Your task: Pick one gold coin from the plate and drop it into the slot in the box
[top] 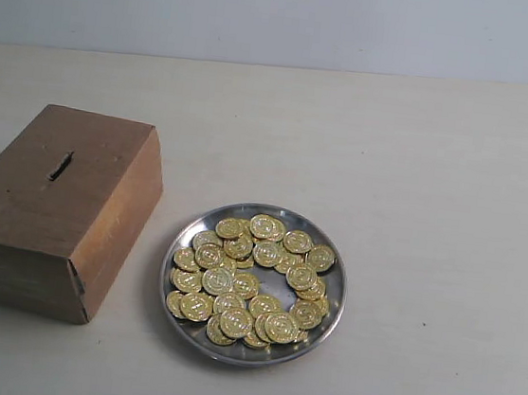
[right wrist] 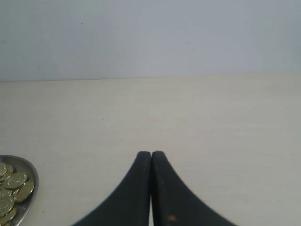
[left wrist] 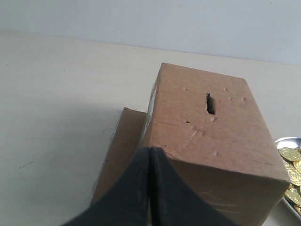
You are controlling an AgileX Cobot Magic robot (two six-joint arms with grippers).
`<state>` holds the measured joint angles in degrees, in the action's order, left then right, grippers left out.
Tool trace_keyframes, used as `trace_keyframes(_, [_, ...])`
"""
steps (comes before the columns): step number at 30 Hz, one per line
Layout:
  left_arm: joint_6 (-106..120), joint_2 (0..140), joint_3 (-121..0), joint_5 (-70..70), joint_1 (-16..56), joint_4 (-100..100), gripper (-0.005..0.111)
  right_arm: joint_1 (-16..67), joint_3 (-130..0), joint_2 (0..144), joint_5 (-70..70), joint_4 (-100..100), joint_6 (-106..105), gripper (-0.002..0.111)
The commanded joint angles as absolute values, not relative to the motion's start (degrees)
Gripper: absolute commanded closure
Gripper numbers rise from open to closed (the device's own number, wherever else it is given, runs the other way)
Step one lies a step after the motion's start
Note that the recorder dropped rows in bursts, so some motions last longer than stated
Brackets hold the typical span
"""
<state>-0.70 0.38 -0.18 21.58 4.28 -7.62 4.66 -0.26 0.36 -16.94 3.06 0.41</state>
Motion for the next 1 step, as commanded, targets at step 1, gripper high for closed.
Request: trace_keyframes(1, [-0.7,0.0,0.0,21.3,4.7,-7.6,0.106,4.7,0.0,0.0,-16.6,2.9,0.3,0.108])
